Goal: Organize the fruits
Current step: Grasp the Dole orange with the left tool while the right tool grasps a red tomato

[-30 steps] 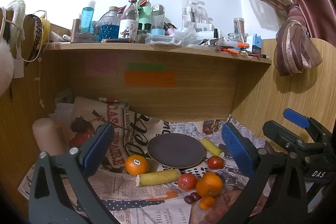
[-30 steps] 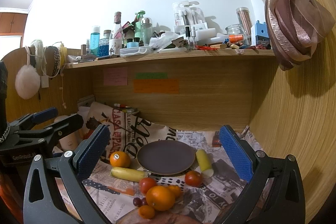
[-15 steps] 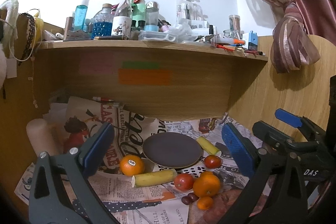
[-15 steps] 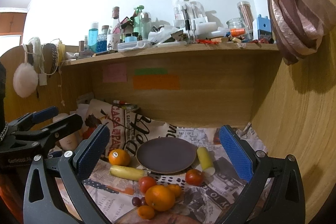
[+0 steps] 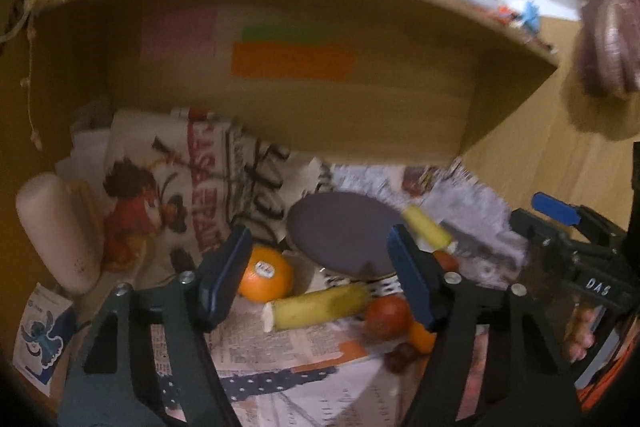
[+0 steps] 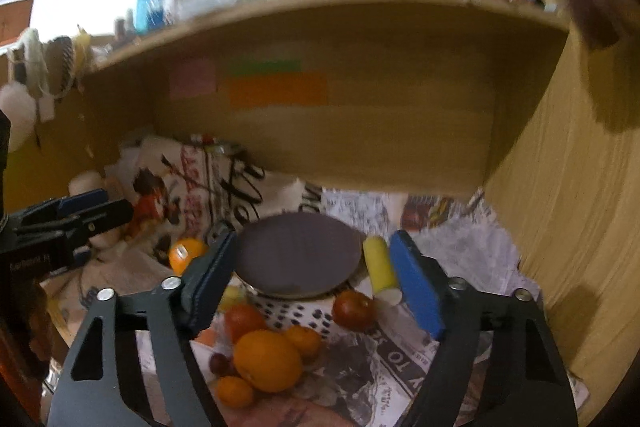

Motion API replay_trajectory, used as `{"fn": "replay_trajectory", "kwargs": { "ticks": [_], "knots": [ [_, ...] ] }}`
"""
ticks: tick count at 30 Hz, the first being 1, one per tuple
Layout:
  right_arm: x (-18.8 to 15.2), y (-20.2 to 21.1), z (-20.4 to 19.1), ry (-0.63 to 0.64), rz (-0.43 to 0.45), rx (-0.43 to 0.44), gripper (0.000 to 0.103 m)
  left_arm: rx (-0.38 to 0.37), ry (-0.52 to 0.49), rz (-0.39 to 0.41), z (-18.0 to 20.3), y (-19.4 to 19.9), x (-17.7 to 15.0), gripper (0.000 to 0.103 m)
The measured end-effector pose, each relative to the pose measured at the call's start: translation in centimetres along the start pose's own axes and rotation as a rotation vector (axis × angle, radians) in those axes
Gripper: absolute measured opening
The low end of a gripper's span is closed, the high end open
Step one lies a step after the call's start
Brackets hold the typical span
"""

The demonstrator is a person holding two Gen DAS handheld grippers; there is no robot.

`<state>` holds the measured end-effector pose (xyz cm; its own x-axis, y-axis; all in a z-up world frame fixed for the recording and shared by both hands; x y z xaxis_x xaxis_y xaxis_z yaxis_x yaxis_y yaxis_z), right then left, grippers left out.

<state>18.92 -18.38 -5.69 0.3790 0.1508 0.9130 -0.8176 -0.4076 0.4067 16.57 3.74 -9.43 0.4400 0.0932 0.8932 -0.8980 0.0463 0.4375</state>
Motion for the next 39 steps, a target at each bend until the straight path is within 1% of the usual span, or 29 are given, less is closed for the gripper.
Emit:
{"fn": "replay_trajectory", "kwargs": {
  "ticks": [3, 5, 6, 7, 12, 15, 18, 22, 25, 30, 34, 36, 37, 38, 39],
  "knots": [
    [-1.0, -2.0, 1.0, -0.006, -0.071, 0.001, 0.065, 0.013, 0.003, -0.052, -1.3, -2.1, -0.8, 0.067],
    [-1.8, -3.3, 1.8, -0.016, -0.116, -0.003, 0.064, 0.023, 0.013, -0.101, -2.6, -3.8, -1.5, 0.067],
    [-2.0, -3.8, 2.1, -0.020, -0.137, -0.002, 0.064, 0.027, 0.017, -0.114, -2.9, -4.3, -1.7, 0.067],
    [-2.5, -4.5, 2.5, -0.029, -0.165, 0.000, 0.064, 0.030, 0.026, -0.143, -3.6, -5.3, -2.1, 0.067],
    [-4.4, -7.0, 4.1, -0.065, -0.273, -0.010, 0.064, 0.017, 0.050, -0.245, -5.3, -8.3, -3.4, 0.067],
    [-5.8, -8.0, 4.7, -0.095, -0.339, -0.004, 0.064, 0.020, 0.037, -0.308, -5.9, -10.3, -4.2, 0.067],
    [-6.8, -8.9, 5.1, -0.113, -0.392, 0.002, 0.064, 0.017, 0.026, -0.353, -6.2, -11.9, -4.8, 0.067],
    [-7.5, -9.8, 4.8, -0.111, -0.438, 0.008, 0.063, -0.033, 0.038, -0.383, -6.1, -13.0, -4.9, 0.069],
    [-7.9, -10.5, 4.5, -0.104, -0.462, 0.016, 0.063, -0.041, 0.017, -0.392, -5.7, -13.5, -4.8, 0.070],
    [-8.8, -11.7, 4.2, -0.105, -0.507, 0.025, 0.060, -0.053, 0.002, -0.443, -5.3, -14.8, -5.3, 0.071],
    [-9.2, -12.3, 4.3, -0.124, -0.527, 0.029, 0.059, -0.066, 0.024, -0.488, -5.3, -16.0, -6.3, 0.071],
    [-9.4, -12.5, 4.4, -0.128, -0.535, 0.024, 0.055, -0.072, 0.033, -0.496, -5.3, -16.3, -6.5, 0.071],
    [-9.5, -12.6, 4.4, -0.129, -0.539, 0.019, 0.050, -0.071, 0.030, -0.492, -5.3, -16.2, -6.4, 0.070],
    [-9.6, -12.8, 4.5, -0.132, -0.544, 0.019, 0.048, -0.069, 0.028, -0.490, -5.3, -16.2, -6.4, 0.070],
    [-9.7, -12.9, 4.5, -0.137, -0.548, 0.025, 0.048, -0.067, 0.027, -0.487, -5.3, -16.2, -6.4, 0.070]
  ]
}}
Point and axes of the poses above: each gripper's, at about its wrist camera, not at the fingertips, and y roughly against the way its jaws point, z to its right, x to its top, the point moved 6 cm from there along -y, roughly the way its jaws point, and after that the axes turned 2 degrees about z, right-handed, at the moved point
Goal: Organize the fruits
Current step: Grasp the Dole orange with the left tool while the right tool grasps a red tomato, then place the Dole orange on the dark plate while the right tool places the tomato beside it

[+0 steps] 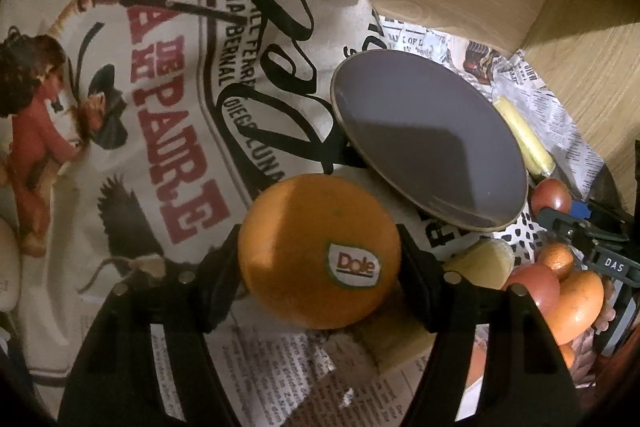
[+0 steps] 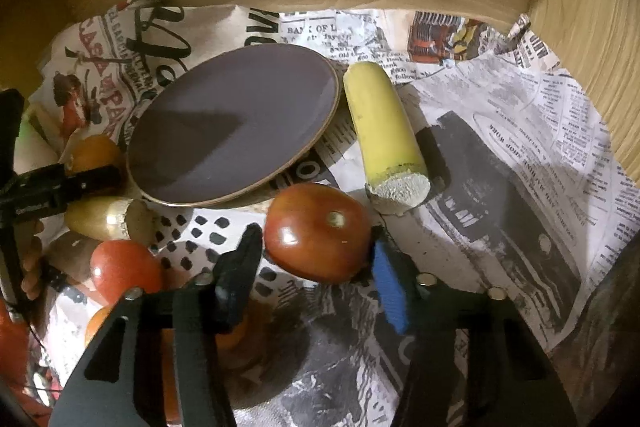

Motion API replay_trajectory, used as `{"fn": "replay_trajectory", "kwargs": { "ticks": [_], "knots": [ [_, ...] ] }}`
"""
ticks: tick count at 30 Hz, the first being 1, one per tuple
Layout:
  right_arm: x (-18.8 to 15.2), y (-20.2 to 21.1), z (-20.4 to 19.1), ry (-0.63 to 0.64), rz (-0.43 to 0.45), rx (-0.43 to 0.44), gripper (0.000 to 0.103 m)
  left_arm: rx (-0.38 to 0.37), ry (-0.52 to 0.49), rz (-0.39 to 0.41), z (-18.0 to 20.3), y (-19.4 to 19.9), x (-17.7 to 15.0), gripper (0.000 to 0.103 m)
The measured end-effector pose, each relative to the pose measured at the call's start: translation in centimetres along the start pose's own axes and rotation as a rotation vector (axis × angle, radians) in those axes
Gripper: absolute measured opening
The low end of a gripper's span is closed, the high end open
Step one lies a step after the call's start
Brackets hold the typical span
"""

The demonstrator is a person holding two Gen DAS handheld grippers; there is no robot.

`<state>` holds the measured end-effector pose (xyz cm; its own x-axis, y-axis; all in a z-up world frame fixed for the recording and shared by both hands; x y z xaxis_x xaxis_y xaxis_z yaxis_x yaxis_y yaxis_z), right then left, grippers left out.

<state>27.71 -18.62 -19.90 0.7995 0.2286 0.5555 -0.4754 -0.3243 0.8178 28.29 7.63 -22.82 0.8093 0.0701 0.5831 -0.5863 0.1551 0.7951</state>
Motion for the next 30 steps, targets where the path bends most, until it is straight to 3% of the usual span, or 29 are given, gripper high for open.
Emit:
{"fn": "replay_trajectory", "kwargs": {
  "ticks": [6, 11, 19, 30],
  "knots": [
    [0.0, 0.3, -0.1, 0.000, 0.009, 0.003, 0.047, 0.005, 0.007, 0.021, -0.3, 0.9, 0.1, 0.069],
    [0.4, 2.1, -0.4, 0.021, 0.054, -0.009, 0.047, 0.008, 0.010, 0.090, 0.1, 3.5, 1.3, 0.069],
    [3.0, 6.2, -1.6, 0.081, 0.173, -0.019, 0.047, -0.001, -0.024, 0.210, 2.3, 8.1, 3.5, 0.069],
    [7.1, 8.1, -3.6, 0.154, 0.283, 0.014, 0.047, -0.006, -0.028, 0.274, 4.6, 9.4, 6.4, 0.069]
  ]
}}
Point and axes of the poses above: each gripper's, at about its wrist camera, not at the fingertips, and y roughly against the way its jaws point, z to its right, x to its top, the point moved 6 cm from there along -y, roughly the way its jaws point, and after that the axes turned 2 degrees about z, right-handed, at the moved point
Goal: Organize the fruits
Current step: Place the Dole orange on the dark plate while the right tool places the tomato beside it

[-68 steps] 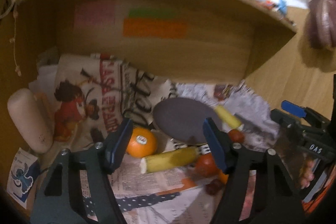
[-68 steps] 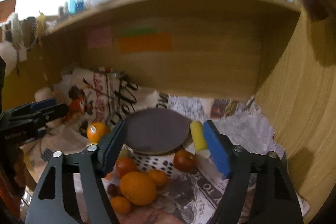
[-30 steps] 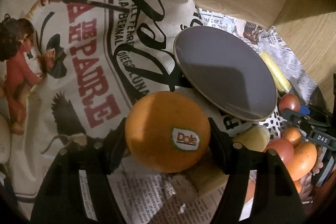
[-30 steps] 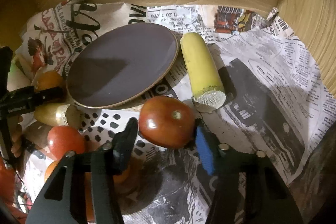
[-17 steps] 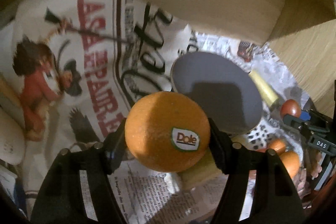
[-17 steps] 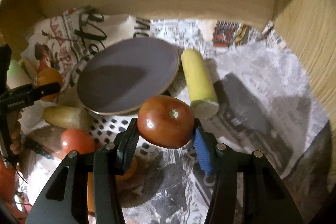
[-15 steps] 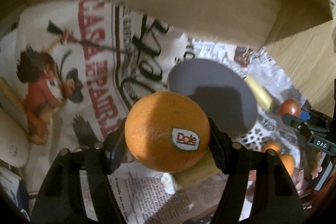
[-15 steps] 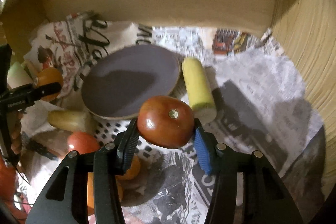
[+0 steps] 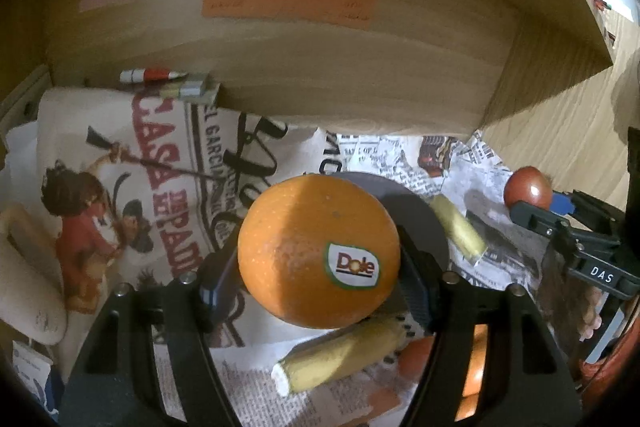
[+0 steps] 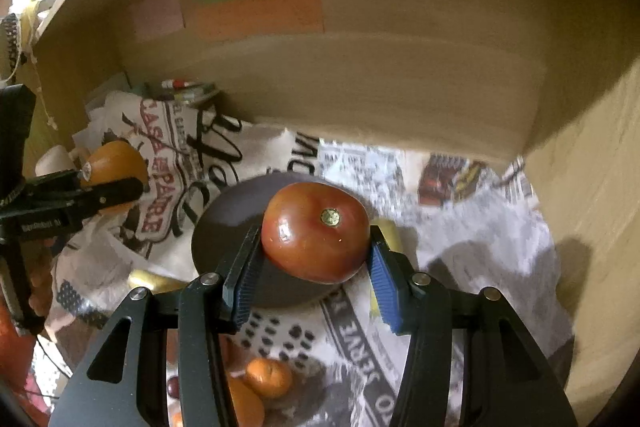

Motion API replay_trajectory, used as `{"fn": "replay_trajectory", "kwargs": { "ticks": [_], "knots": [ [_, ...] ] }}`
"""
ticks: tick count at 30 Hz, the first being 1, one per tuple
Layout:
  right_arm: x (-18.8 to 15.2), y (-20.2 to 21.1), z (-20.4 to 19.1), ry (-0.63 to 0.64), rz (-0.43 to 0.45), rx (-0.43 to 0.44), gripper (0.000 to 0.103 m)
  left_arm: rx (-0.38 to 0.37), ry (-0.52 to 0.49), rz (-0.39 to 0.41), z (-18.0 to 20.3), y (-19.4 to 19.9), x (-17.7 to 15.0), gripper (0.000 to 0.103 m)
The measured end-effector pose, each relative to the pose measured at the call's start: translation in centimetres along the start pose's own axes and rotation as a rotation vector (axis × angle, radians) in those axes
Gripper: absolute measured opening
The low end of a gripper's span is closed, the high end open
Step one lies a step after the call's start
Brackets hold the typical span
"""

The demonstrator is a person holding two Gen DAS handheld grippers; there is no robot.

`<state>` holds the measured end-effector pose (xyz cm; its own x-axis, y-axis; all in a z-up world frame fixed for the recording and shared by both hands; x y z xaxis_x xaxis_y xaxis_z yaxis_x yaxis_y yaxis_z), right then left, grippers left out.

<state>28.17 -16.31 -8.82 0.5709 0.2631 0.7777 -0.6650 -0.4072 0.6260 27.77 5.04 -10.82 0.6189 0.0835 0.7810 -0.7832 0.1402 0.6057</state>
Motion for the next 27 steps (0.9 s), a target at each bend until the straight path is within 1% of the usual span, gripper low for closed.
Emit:
{"fn": "replay_trajectory", "kwargs": {
  "ticks": [5, 10, 12, 14, 16, 17, 23, 27],
  "knots": [
    [1.6, -0.8, -0.4, 0.025, 0.022, 0.014, 0.047, 0.007, -0.018, -0.002, 0.8, -1.6, 1.3, 0.069],
    [2.3, -2.8, -0.6, 0.052, 0.010, 0.020, 0.047, 0.009, -0.014, -0.019, 1.0, -3.9, 2.0, 0.069],
    [2.3, -3.9, -0.5, 0.059, -0.006, 0.024, 0.047, 0.011, -0.011, -0.031, 1.0, -4.7, 2.1, 0.069],
    [2.2, -5.0, -0.4, 0.062, -0.023, 0.026, 0.047, -0.009, -0.007, -0.052, 1.0, -5.9, 2.1, 0.069],
    [2.0, -6.4, -0.1, 0.060, -0.051, 0.032, 0.047, -0.007, -0.005, -0.076, 0.8, -7.2, 2.1, 0.069],
    [1.9, -7.0, 0.0, 0.059, -0.064, 0.033, 0.047, 0.033, -0.002, -0.084, 0.5, -7.7, 2.1, 0.069],
    [1.1, -10.3, 0.5, 0.066, -0.143, 0.035, 0.047, 0.037, 0.011, -0.151, -0.2, -10.6, 1.5, 0.069],
    [0.3, -12.6, 0.6, 0.069, -0.212, 0.039, 0.047, 0.021, 0.020, -0.208, -0.4, -12.4, 0.9, 0.069]
  ]
}}
Point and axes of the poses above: each gripper's, at about its wrist camera, not at the fingertips, and y roughly against the way its jaws point, z to its right, x to its top, the point moved 6 cm from there along -y, roughly the way its jaws point, and after that the axes turned 2 degrees about z, right-handed, at the moved point
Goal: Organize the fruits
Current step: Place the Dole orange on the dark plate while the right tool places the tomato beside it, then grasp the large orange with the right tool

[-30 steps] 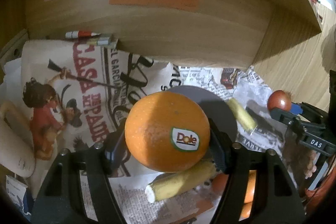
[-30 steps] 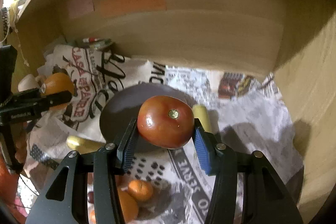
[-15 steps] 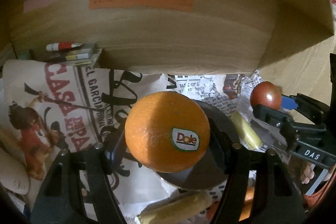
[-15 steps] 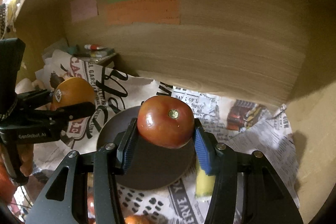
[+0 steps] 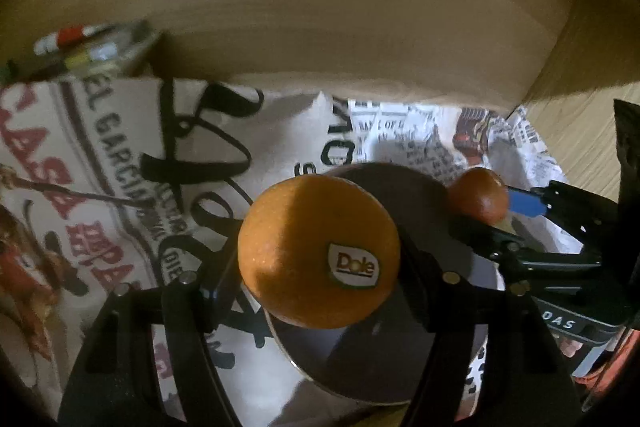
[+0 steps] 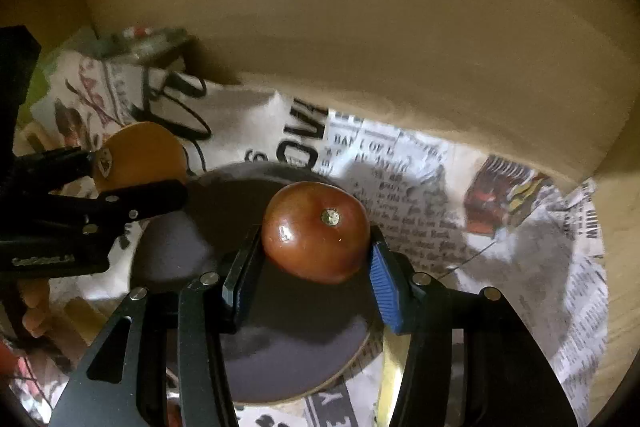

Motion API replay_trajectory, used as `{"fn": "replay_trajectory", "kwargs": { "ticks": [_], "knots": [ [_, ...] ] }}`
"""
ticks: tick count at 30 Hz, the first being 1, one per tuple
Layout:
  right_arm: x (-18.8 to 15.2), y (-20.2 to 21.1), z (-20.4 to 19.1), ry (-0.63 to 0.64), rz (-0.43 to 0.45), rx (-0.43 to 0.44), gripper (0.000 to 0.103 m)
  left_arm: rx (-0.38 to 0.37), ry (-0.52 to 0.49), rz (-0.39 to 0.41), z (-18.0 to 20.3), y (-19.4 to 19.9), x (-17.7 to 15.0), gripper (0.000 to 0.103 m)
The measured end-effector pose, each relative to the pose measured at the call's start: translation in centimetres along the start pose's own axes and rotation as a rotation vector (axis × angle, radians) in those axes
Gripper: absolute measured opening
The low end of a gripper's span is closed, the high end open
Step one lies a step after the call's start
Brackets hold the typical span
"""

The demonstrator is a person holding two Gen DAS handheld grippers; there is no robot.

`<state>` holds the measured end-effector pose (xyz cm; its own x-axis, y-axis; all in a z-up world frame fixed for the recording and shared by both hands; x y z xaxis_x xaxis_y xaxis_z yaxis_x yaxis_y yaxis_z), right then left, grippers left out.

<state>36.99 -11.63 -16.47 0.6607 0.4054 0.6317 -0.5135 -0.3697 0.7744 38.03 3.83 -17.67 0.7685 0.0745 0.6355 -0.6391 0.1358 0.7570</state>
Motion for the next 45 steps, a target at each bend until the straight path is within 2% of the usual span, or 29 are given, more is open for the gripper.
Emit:
{"fn": "replay_trajectory", "kwargs": {
  "ticks": [9, 13, 17, 19, 21, 30, 33, 38, 45],
  "knots": [
    [-1.2, -3.9, -0.3, 0.029, -0.123, 0.019, 0.047, -0.013, -0.029, -0.091, 0.3, -2.8, -0.9, 0.069],
    [-1.3, -4.1, -0.4, 0.038, -0.125, 0.015, 0.048, 0.004, -0.056, -0.089, 0.5, -3.3, -0.7, 0.070],
    [-1.0, -3.8, -0.6, 0.050, -0.112, 0.017, 0.049, -0.033, -0.046, -0.050, 0.8, -2.6, 0.1, 0.073],
    [-0.8, -3.6, -0.7, 0.057, -0.106, 0.014, 0.055, -0.024, -0.053, -0.022, 0.9, -1.7, 0.6, 0.076],
    [-0.6, -2.9, -0.8, 0.053, -0.093, 0.012, 0.062, -0.014, -0.057, -0.008, 0.7, -1.0, 0.6, 0.076],
    [0.4, 2.9, -1.2, 0.029, -0.004, -0.011, 0.063, 0.006, -0.053, 0.075, -0.5, 4.8, -0.4, 0.079],
    [0.5, 5.4, -1.5, 0.024, 0.045, -0.016, 0.069, 0.010, -0.063, 0.103, -0.4, 6.9, -1.4, 0.084],
    [-0.2, 8.8, -2.7, 0.030, 0.140, -0.037, 0.076, -0.007, -0.063, 0.138, -0.1, 10.4, -4.0, 0.089],
    [-3.3, 12.2, -5.1, 0.012, 0.202, -0.020, 0.077, 0.003, -0.074, 0.170, 0.0, 13.9, -8.5, 0.094]
  ]
}}
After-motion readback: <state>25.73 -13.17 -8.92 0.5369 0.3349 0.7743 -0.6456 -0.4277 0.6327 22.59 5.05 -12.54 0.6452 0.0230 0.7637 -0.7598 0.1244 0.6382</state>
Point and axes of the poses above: each gripper's, at about its wrist camera, not at the fingertips, and y roughly against the way its jaws point, z to its right, x to its top, the point moved 6 cm from there along -y, roughly the way its jaws point, and after that the axes turned 2 degrees about z, right-handed, at the moved point
